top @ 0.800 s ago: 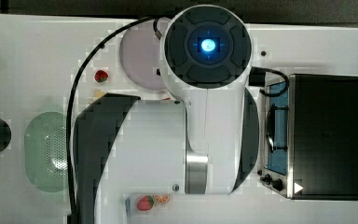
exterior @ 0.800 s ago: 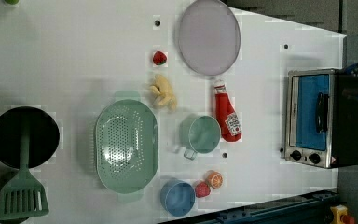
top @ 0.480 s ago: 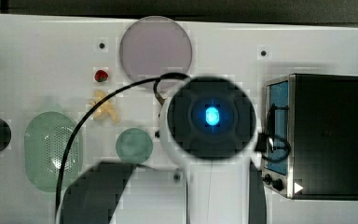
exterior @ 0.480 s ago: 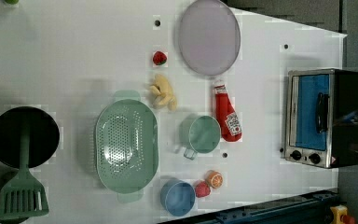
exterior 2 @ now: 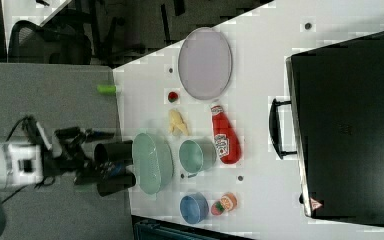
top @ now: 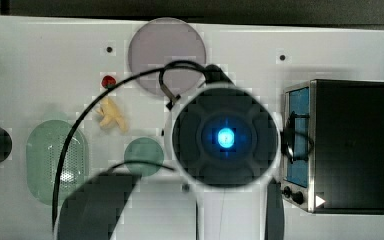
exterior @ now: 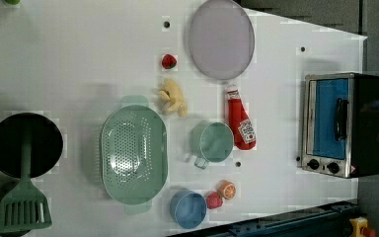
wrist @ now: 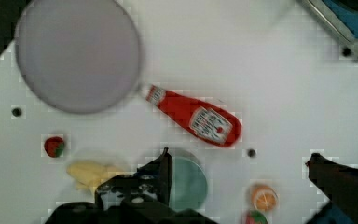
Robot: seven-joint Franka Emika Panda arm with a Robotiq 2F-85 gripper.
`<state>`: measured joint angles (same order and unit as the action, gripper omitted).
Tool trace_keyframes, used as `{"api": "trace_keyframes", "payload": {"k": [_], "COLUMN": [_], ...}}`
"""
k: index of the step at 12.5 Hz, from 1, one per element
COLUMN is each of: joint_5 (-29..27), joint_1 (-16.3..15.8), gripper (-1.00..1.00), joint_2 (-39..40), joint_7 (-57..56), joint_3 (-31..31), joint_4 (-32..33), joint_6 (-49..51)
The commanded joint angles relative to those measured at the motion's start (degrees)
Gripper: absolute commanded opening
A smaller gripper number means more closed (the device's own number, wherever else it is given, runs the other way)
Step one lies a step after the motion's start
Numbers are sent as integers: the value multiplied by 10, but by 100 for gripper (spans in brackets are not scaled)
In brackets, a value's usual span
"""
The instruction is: Pick Ketchup from the table and place it in strainer.
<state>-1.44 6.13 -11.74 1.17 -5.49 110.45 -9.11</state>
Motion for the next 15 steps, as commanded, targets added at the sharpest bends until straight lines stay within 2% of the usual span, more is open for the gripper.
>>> {"api": "trace_keyframes", "payload": {"k": [1,5,8,12,15], "joint_5": [-3,-3,-3,-3,0], "joint_1": [8,6,5,5,4], "gripper": [100,100,100,100,100], "joint_2": [58,82,85,98,125], "joint_7": [-141,-408,-551,-569,-568], "joint_3": [-15,-28,-30,-31,-31], "joint_4": [50,108,170,254,291], "joint_6": [-47,-152,-229,-331,-378]}}
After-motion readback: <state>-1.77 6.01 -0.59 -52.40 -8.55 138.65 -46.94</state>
